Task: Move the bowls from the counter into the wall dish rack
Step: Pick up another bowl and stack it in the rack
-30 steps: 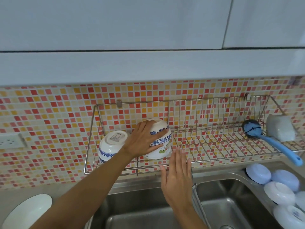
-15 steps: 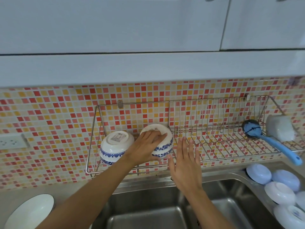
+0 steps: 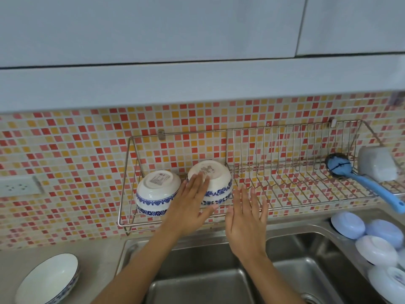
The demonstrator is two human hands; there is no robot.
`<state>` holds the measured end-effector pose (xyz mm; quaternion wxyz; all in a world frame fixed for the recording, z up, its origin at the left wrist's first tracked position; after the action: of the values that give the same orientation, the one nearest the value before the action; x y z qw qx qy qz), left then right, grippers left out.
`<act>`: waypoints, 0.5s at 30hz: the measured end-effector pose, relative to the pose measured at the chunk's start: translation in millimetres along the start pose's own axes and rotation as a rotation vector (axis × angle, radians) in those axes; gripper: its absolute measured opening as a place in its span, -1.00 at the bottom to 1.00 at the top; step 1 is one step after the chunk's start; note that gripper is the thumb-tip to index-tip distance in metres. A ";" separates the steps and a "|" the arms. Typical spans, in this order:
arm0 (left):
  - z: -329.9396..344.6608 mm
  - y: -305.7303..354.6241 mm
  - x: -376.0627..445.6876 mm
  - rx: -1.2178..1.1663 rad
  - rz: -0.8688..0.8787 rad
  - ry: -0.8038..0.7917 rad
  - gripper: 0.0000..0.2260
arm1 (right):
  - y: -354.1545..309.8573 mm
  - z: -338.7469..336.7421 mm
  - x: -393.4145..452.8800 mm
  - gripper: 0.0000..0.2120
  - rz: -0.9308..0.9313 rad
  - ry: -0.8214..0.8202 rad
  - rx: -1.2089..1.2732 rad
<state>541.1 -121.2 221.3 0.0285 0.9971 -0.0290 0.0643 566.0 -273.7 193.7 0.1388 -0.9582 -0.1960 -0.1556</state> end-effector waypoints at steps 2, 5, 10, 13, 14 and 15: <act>1.3 0.7 -0.7 0.035 -0.011 -0.001 -0.34 | 0.3 2.9 -1.3 -0.44 0.012 -0.009 0.006; 2.8 0.4 0.8 0.035 -0.018 -0.024 -0.37 | 2.3 5.7 -0.2 -0.44 0.026 -0.020 0.027; 3.5 1.9 0.0 0.021 -0.019 -0.044 -0.40 | 0.3 2.4 -0.2 -0.40 0.034 -0.051 0.034; 2.9 0.7 -4.5 0.002 -0.044 -0.019 -0.36 | -0.4 1.3 -2.6 -0.39 0.028 -0.067 0.029; 1.5 -0.9 -6.5 -0.018 -0.074 0.001 -0.34 | -1.1 1.0 -4.0 -0.39 0.026 -0.075 0.023; -1.7 -3.8 -8.5 -0.047 -0.120 0.041 -0.32 | -2.0 0.2 -5.5 -0.38 0.026 -0.086 0.016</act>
<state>532.8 -116.8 221.6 0.0560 0.9946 0.0299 0.0821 560.4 -273.7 192.0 0.1399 -0.9653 -0.1907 -0.1109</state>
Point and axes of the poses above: each hand's wrist, its own x-axis towards the middle knuckle, its own z-axis out of the palm, y = z × x, the point moved 7 cm from there along x, towards the middle knuckle, and after that the axes turned 12 degrees about -y, right-handed, at the moved point
